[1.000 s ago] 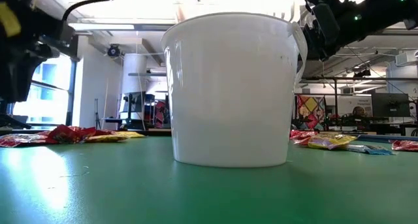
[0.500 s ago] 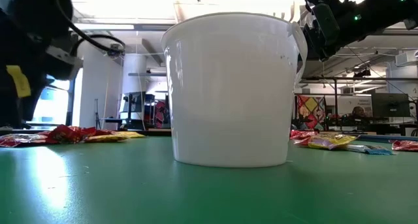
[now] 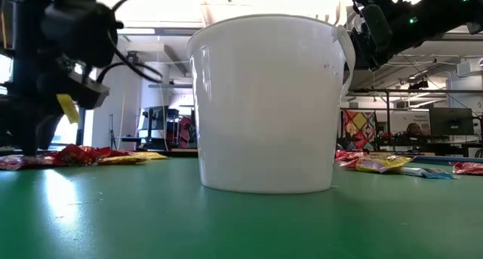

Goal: Sort candy by brand, put in halloween buckets
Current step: Put the white chocolate into the black bucket

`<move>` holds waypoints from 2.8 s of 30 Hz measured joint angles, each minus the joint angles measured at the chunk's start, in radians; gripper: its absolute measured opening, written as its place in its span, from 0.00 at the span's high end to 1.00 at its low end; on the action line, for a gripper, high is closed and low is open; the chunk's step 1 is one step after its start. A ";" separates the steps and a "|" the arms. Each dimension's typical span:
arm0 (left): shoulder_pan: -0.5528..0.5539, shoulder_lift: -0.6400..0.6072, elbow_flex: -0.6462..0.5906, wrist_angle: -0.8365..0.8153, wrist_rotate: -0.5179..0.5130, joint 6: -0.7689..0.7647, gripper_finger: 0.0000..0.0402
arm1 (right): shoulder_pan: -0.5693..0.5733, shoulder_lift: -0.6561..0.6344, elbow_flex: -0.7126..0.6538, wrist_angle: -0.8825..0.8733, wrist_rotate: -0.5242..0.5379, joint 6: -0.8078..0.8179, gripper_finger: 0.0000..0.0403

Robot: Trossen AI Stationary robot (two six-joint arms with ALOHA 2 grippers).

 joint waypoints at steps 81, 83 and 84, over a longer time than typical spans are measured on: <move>0.247 0.052 0.169 -0.091 0.163 0.420 0.60 | -0.002 0.001 0.001 -0.016 -0.135 -0.038 1.00; 0.259 0.052 0.166 -0.089 0.163 0.421 0.59 | -0.002 0.001 0.001 -0.016 -0.135 -0.036 1.00; 0.262 0.052 0.166 -0.092 0.162 0.421 0.59 | -0.002 0.001 0.001 -0.016 -0.135 -0.035 1.00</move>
